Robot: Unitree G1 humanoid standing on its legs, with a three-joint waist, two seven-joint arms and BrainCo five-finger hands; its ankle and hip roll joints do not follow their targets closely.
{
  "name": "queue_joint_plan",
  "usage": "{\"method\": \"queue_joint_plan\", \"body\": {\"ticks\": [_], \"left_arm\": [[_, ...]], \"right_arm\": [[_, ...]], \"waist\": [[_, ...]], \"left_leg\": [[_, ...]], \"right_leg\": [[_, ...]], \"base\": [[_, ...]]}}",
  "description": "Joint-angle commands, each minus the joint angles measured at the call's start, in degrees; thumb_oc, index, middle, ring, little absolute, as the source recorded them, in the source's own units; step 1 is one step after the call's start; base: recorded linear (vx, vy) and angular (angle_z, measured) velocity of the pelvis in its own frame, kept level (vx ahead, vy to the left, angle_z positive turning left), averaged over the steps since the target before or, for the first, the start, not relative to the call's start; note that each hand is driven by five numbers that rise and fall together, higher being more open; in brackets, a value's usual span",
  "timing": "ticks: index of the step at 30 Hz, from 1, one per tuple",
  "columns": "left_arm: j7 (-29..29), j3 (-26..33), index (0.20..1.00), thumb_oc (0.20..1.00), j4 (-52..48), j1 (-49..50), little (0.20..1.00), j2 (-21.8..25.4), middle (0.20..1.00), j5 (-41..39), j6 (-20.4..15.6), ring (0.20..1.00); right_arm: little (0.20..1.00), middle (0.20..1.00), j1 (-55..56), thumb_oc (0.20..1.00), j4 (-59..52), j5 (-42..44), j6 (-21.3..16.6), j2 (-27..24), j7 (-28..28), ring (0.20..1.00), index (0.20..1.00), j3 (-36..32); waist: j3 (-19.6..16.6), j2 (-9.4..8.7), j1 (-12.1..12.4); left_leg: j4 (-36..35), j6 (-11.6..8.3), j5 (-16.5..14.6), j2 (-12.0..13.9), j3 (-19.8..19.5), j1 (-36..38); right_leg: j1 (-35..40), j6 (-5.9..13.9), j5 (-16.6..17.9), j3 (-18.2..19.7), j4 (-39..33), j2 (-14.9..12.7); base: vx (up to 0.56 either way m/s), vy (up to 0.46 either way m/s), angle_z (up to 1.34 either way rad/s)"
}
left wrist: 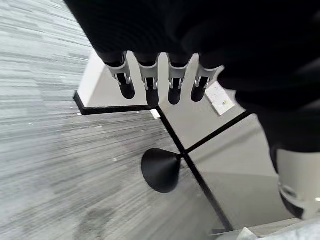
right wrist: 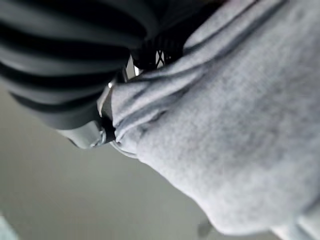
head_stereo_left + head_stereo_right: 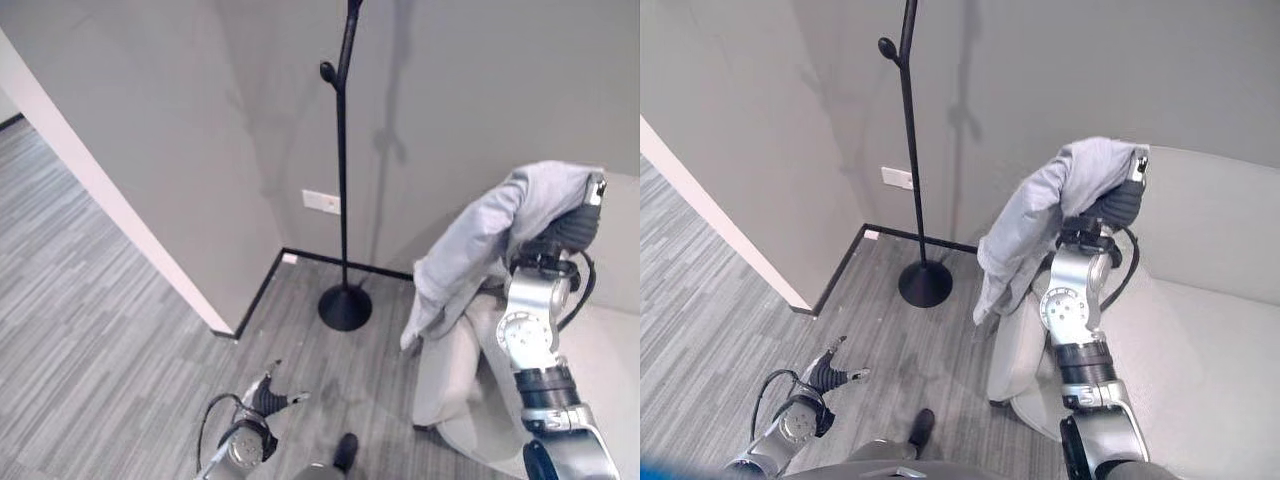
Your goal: Hang the clothes on the sofa on the clothes rack.
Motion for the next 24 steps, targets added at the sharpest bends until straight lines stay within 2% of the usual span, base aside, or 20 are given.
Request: {"method": "queue_joint_plan", "body": {"ticks": [1,7,9,13,14,15,18,24], "left_arm": [[2.2,-2.3,1.000,1.000,1.0,-4.2,1.000,-0.8,1.000,-3.7,-0.9,1.000],[5.4,-2.2,1.000,1.000,-0.9,-7.2,1.000,-1.0,1.000,-3.8,-0.3,1.000],[8.7,-1.9,1.000,1.000,-0.8,-10.5,1.000,-1.6,1.000,-4.5,0.3,1.000],[11.8,-1.2,1.000,1.000,-1.7,-14.2,1.000,-2.0,1.000,-6.6,-1.0,1.000],[14.8,-1.3,1.000,1.000,-2.0,-17.0,1.000,-1.8,1.000,-6.6,-1.9,1.000],[14.9,-1.3,1.000,1.000,-1.9,-17.1,1.000,-1.9,1.000,-6.6,-1.9,1.000],[19.7,-2.1,1.000,1.000,-2.5,-22.1,1.000,-1.1,1.000,-5.4,-2.4,1.000],[23.2,-1.8,1.000,1.000,-4.5,-26.5,1.000,0.3,1.000,-4.3,-2.6,1.000]], "right_arm": [[0.200,0.200,-9.5,0.200,-3.6,-5.0,-1.5,-6.3,-0.8,0.200,0.200,1.2],[0.200,0.200,-19.0,0.200,-1.0,-5.2,-1.2,-10.0,-3.2,0.200,0.200,3.7],[0.200,0.200,-24.9,0.200,1.8,-4.9,-0.4,-12.2,-4.6,0.200,0.200,6.1],[0.200,0.200,-31.7,0.200,5.9,-4.7,-0.1,-14.4,-5.7,0.200,0.200,8.8],[0.200,0.200,-35.1,0.200,8.1,-4.4,0.0,-14.9,-6.4,0.200,0.200,10.7],[0.200,0.200,-35.5,0.200,8.3,-4.3,-0.1,-14.9,-6.3,0.200,0.200,10.8],[0.200,0.200,-42.4,0.200,13.1,-2.9,-0.5,-15.1,-7.4,0.200,0.200,14.2],[0.200,0.200,-48.9,0.200,16.9,-2.0,-1.4,-14.8,-8.1,0.200,0.200,16.6]], "waist": [[-4.2,-1.25,0.8],[-4.9,-2.16,0.4],[-5.4,-2.73,0.1],[-5.7,-3.29,-0.4],[-6.2,-3.72,-0.8],[-6.1,-3.64,-0.8],[-6.8,-4.19,-1.6],[-7.6,-4.59,-1.9]], "left_leg": [[0.2,-3.02,-4.1,4.3,0.1,-1.3],[0.2,-3.53,-4.1,4.9,0.1,-0.9],[0.2,-3.81,-4.1,5.2,0.1,-0.8],[0.2,-4.20,-4.0,5.4,0.1,-0.7],[0.2,-4.43,-4.1,5.6,0.2,-0.5],[0.2,-4.44,-4.1,5.6,0.2,-0.5],[0.2,-4.84,-4.3,6.1,0.6,-0.3],[0.2,-5.21,-4.4,6.6,0.9,-0.1]], "right_leg": [[-1.1,0.92,0.0,-2.7,0.9,-1.0],[-0.6,0.61,0.0,-2.7,0.9,-0.3],[-0.5,0.46,0.0,-2.8,0.9,-0.1],[-0.4,0.37,0.1,-2.8,0.9,0.2],[-0.4,0.34,0.1,-2.7,0.9,0.4],[-0.4,0.33,0.1,-2.7,0.9,0.4],[-0.5,0.33,0.2,-2.3,0.9,0.7],[-0.6,0.35,0.3,-1.7,0.9,1.0]], "base": [[-0.01,-0.015,-0.11],[-0.01,-0.006,-0.02],[-0.02,-0.011,-0.03],[-0.03,-0.017,-0.05],[-0.02,-0.014,-0.04],[-0.03,-0.010,-0.04],[-0.02,-0.007,-0.04],[-0.01,-0.003,-0.06]]}}
